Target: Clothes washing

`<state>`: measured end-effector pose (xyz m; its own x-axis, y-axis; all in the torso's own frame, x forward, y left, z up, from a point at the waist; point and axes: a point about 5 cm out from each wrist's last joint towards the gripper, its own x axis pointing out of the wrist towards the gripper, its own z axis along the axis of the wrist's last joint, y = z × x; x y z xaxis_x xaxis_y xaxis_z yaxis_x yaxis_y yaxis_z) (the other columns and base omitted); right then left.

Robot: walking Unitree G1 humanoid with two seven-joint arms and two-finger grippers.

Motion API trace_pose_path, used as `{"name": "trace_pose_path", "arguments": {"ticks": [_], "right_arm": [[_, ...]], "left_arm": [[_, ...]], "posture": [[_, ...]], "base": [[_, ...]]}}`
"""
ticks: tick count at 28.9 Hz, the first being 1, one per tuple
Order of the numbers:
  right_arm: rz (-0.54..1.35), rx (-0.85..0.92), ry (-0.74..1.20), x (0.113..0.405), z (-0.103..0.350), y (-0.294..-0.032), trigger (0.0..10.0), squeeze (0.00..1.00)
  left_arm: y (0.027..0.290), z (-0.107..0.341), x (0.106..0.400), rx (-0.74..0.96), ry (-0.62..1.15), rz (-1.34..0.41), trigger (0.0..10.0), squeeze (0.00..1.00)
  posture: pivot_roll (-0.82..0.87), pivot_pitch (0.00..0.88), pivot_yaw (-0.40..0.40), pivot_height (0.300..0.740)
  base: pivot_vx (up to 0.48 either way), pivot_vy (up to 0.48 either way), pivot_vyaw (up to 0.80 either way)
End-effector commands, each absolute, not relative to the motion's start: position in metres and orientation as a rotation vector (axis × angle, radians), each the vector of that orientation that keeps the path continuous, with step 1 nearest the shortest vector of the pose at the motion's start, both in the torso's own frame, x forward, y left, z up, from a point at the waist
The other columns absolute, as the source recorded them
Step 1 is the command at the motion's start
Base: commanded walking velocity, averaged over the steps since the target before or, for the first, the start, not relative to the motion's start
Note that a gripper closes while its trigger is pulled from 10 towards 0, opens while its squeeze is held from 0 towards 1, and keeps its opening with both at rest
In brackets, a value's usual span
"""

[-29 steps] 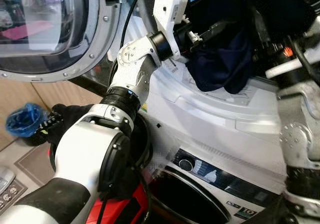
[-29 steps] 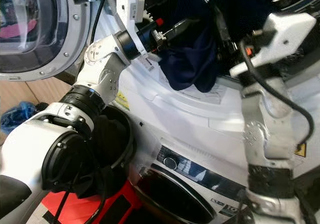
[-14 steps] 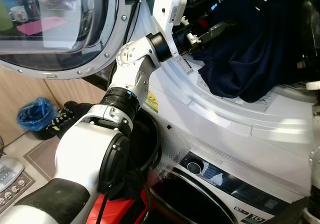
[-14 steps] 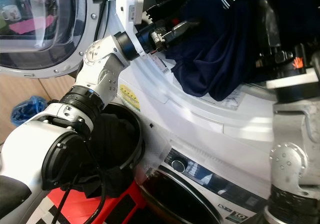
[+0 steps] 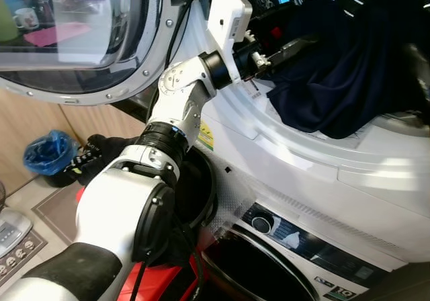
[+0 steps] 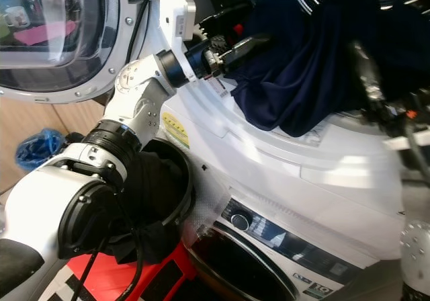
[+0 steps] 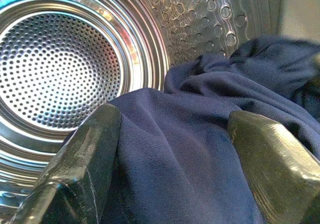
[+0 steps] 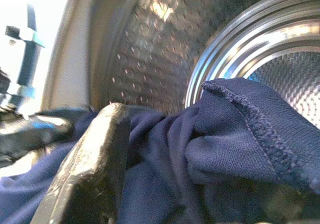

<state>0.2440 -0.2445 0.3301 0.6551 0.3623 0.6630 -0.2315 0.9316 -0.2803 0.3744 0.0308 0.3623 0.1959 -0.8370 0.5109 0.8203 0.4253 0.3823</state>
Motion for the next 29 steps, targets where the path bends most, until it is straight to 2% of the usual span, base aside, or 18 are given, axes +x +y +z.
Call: {"name": "trace_pose_path", "arguments": {"ticks": [1, 6, 9, 13, 15, 17, 19, 20, 21, 29], "right_arm": [[0.319, -0.198, -0.886, 0.225, 0.342, -0.251, 10.0, 0.0], [0.409, -0.226, -0.918, 0.216, 0.343, -0.236, 10.0, 0.0], [0.66, -0.188, -0.939, 0.204, 0.337, -0.203, 10.0, 0.0], [0.807, -0.192, -0.909, 0.195, 0.326, -0.186, 10.0, 0.0], [0.816, -0.237, -0.878, 0.194, 0.321, -0.182, 10.0, 0.0], [0.668, -0.292, -0.854, 0.205, 0.325, -0.189, 10.0, 0.0], [0.635, -0.301, -0.855, 0.207, 0.326, -0.192, 10.0, 0.0], [0.49, -0.356, -0.83, 0.216, 0.333, -0.2, 10.0, 0.0], [0.455, -0.387, -0.826, 0.218, 0.335, -0.201, 10.0, 0.0], [0.514, -0.632, -0.675, 0.231, 0.312, -0.175, 10.0, 0.0]], "left_arm": [[0.031, 0.366, 0.372, 0.047, -0.752, -1.174, 10.0, 0.0], [0.031, 0.366, 0.372, 0.042, -0.75, -1.175, 10.0, 0.0], [0.029, 0.364, 0.372, 0.038, -0.746, -1.181, 10.0, 0.0], [0.028, 0.363, 0.372, 0.037, -0.743, -1.187, 10.0, 0.0], [0.028, 0.363, 0.372, 0.037, -0.742, -1.188, 10.0, 0.0], [0.028, 0.363, 0.372, 0.036, -0.74, -1.187, 10.0, 0.0], [0.028, 0.363, 0.372, 0.036, -0.74, -1.187, 10.0, 0.0], [0.028, 0.363, 0.372, 0.036, -0.738, -1.186, 10.0, 0.0], [0.029, 0.363, 0.372, 0.036, -0.738, -1.185, 10.0, 0.0], [0.029, 0.363, 0.372, 0.034, -0.738, -1.181, 10.0, 0.0]], "posture": [[0.01, 0.139, 0.004, 0.74], [0.0, 0.141, 0.006, 0.74], [0.0, 0.142, 0.007, 0.74], [0.0, 0.142, 0.009, 0.74], [0.0, 0.142, 0.009, 0.74], [0.0, 0.143, 0.009, 0.74], [0.0, 0.143, 0.009, 0.74], [0.0, 0.142, 0.009, 0.74], [0.0, 0.142, 0.009, 0.74], [0.0, 0.13, 0.008, 0.74]], "base": [[0.0, 0.0, 0.0], [0.0, 0.0, 0.0], [0.0, 0.0, 0.0], [0.0, 0.0, 0.0], [0.0, 0.0, 0.0], [0.0, 0.0, 0.0], [0.0, 0.0, 0.0], [0.0, 0.0, 0.0], [0.0, 0.0, 0.0], [0.0, 0.0, 0.0]]}}
